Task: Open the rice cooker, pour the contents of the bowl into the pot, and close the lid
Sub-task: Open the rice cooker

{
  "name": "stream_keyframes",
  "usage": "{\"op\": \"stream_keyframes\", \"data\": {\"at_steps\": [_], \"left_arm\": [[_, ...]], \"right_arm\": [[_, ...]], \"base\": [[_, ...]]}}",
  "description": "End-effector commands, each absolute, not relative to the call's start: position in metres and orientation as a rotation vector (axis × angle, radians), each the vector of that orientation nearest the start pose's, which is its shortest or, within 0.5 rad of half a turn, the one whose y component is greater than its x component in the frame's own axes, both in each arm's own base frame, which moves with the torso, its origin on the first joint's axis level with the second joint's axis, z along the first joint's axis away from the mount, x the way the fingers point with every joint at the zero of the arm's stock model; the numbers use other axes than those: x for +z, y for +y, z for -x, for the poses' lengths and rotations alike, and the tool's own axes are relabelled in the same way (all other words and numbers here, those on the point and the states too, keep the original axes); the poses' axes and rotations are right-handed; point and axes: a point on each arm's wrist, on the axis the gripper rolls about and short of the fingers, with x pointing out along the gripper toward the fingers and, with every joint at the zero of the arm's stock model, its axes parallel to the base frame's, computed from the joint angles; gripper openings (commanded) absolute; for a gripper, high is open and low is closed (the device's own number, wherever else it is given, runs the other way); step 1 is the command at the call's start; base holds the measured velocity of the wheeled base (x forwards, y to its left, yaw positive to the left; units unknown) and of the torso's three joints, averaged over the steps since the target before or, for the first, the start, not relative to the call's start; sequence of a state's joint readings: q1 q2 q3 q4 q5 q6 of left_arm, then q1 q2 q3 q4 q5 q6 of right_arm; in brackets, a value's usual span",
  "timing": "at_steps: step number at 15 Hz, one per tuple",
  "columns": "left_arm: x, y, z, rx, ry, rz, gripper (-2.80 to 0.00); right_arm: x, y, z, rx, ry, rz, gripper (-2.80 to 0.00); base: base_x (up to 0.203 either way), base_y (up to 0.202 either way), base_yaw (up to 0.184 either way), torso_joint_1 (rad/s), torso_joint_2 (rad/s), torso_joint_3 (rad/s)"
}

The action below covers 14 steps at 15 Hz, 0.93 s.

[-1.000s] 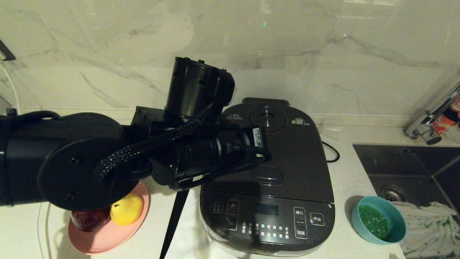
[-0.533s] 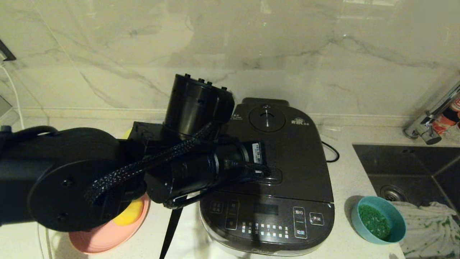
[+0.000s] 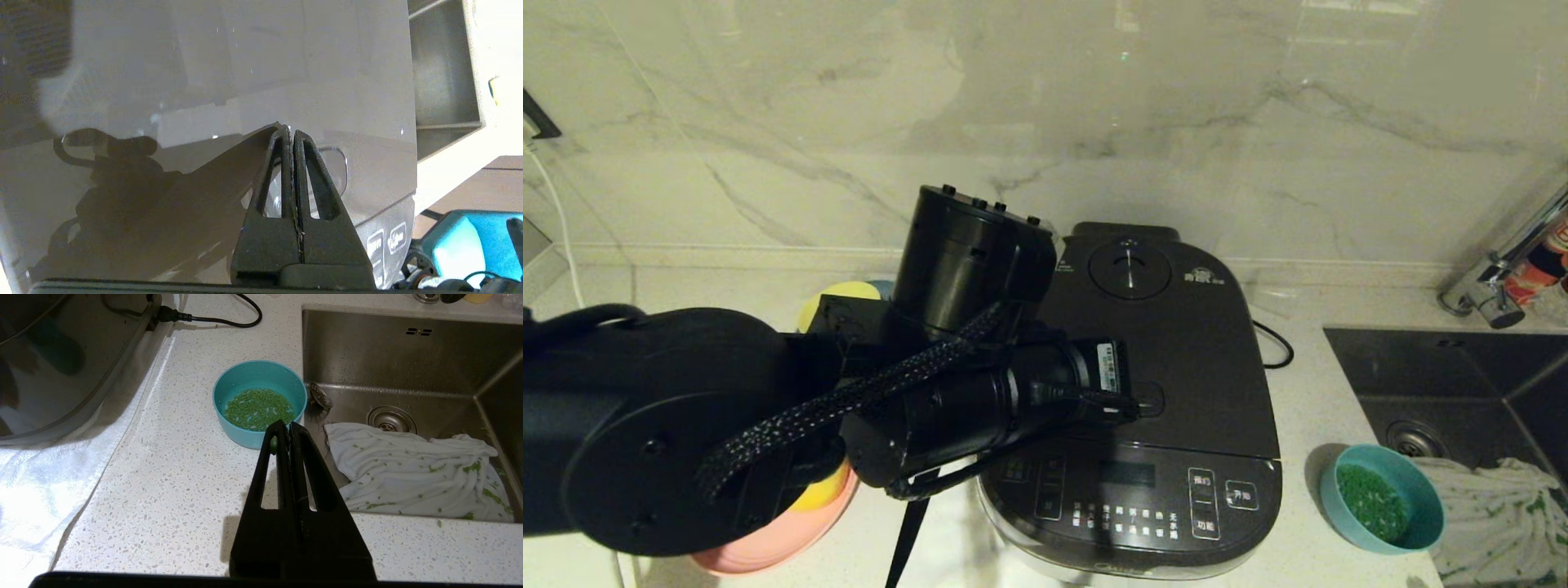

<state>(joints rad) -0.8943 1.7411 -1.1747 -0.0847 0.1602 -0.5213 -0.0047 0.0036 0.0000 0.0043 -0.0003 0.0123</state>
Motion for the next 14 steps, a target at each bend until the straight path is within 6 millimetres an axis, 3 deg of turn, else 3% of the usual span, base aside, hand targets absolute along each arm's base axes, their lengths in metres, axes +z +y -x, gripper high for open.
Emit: {"op": "stream_keyframes", "data": {"at_steps": [1, 14], "left_arm": [[0.217, -0.252, -0.207, -0.579, 0.602, 0.238, -2.8], [0.214, -0.241, -0.198, -0.567, 0.611, 0.227, -2.8]], "right_arm": [[0.075, 0.0, 0.023, -0.005, 0.008, -0.012, -2.8], [0.075, 0.0, 0.023, -0.005, 0.008, -0.012, -2.8]], "base": [[0.0, 0.0, 0.0, 0.0, 0.0, 0.0], [0.0, 0.0, 0.0, 0.0, 0.0, 0.0]]}}
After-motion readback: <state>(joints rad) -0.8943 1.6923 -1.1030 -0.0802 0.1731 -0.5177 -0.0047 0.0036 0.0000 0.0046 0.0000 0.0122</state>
